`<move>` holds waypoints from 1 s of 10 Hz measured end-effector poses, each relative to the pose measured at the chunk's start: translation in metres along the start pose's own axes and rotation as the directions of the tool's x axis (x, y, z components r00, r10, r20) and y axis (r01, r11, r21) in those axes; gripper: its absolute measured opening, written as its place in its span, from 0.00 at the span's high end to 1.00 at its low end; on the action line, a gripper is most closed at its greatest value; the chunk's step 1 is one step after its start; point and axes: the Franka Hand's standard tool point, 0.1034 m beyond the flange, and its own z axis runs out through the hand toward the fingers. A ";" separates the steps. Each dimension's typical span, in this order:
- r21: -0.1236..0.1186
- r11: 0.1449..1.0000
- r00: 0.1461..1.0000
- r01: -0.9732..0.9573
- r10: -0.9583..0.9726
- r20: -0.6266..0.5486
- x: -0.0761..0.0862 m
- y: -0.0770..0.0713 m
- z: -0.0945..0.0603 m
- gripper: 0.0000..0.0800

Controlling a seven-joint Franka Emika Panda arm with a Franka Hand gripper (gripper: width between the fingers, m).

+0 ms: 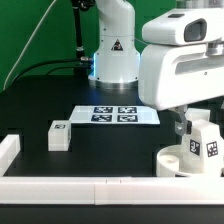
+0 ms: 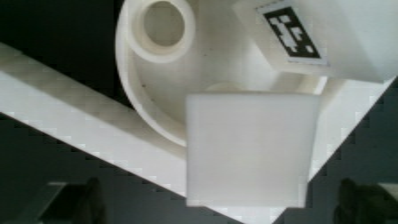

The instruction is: Assemble stool

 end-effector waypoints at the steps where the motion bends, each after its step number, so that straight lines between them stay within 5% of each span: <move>1: 0.000 1.000 1.000 -0.001 0.001 0.002 -0.001 0.001 0.001 0.19; 4: -0.005 1.000 1.000 -0.027 0.027 0.014 -0.007 0.001 0.036 0.19; 5: -0.005 0.999 0.999 -0.047 0.047 0.014 -0.007 0.001 0.034 0.19; 7: -0.005 0.996 0.996 -0.085 0.085 0.014 -0.007 0.001 0.035 0.48; 10: -0.007 0.948 0.948 -0.319 0.319 0.012 -0.007 0.001 0.035 0.60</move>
Offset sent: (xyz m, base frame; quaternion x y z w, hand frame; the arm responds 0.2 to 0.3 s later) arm 0.0082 0.0042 -0.0461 -0.0065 0.0278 0.0350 0.9990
